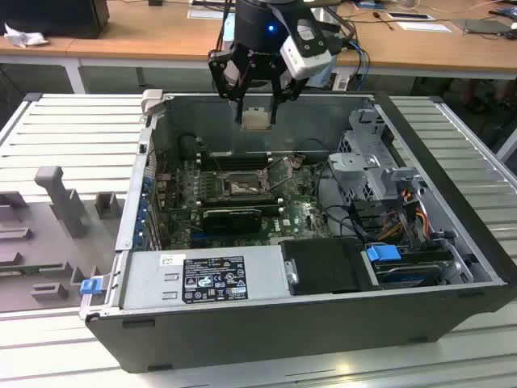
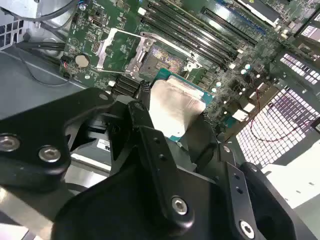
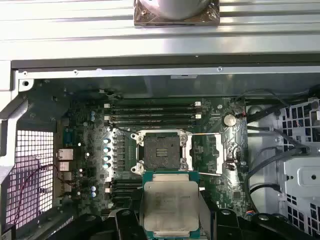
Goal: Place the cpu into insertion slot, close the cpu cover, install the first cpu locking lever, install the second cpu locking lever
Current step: 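Place the cpu into insertion slot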
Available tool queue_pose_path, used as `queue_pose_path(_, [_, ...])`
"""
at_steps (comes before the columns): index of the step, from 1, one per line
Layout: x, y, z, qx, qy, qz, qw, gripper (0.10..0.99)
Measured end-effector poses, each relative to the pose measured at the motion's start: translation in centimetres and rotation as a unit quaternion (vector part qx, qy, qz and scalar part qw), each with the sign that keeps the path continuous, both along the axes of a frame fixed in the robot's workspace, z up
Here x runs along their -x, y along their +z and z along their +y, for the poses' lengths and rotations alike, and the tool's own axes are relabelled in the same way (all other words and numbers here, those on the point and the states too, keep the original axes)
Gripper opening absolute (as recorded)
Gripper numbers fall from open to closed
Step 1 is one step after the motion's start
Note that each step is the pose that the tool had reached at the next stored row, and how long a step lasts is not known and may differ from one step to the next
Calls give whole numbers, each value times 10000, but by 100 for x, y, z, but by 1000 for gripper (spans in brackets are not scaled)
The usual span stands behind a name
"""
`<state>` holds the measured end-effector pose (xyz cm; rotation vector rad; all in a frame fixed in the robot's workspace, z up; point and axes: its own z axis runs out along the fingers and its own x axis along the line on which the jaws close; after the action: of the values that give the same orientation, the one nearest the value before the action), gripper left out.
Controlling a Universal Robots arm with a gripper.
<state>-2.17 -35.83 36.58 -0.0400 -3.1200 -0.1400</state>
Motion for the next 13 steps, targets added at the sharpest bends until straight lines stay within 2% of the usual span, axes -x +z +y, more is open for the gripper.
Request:
queue_pose_path(1, [0,0,0,0,-4,0,10000,529])
queue_pose_path(3, [0,0,0,0,-333,0,9994,529])
queue_pose_path(5, [0,-1,0,0,-712,0,9975,529])
queue_pose_path(6, [2,-1,0,0,-803,0,9968,529])
queue_pose_path(8, [12,-6,0,0,-855,0,9963,529])
queue_pose_path(13, [13,-21,0,1,-857,1,9963,529])
